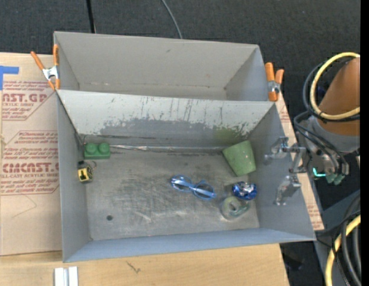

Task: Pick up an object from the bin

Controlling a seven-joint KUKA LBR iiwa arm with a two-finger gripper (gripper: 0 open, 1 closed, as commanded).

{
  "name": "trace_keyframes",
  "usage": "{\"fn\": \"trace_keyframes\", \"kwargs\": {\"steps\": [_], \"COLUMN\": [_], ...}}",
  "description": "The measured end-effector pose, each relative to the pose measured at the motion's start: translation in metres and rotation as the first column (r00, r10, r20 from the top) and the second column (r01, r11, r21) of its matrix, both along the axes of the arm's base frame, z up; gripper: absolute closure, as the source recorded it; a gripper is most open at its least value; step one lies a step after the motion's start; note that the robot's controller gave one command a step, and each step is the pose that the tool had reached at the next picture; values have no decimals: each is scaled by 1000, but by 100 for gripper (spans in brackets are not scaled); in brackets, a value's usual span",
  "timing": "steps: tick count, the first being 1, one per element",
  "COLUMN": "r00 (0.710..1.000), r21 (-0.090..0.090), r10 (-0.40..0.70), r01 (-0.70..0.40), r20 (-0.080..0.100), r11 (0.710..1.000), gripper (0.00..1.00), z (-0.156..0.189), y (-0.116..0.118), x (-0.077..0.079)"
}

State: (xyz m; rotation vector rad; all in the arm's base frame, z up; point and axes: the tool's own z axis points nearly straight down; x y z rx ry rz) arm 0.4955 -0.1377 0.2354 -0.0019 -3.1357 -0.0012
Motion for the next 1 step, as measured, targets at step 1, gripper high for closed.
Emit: {"fn": "trace_keyframes", "kwargs": {"steps": [1], "r00": [1000], "r21": [0], "r10": [5], "r01": [-5], "r20": [7], "r11": [1000], "gripper": [0], "z": [-161], "y": [49], "x": [9]}}
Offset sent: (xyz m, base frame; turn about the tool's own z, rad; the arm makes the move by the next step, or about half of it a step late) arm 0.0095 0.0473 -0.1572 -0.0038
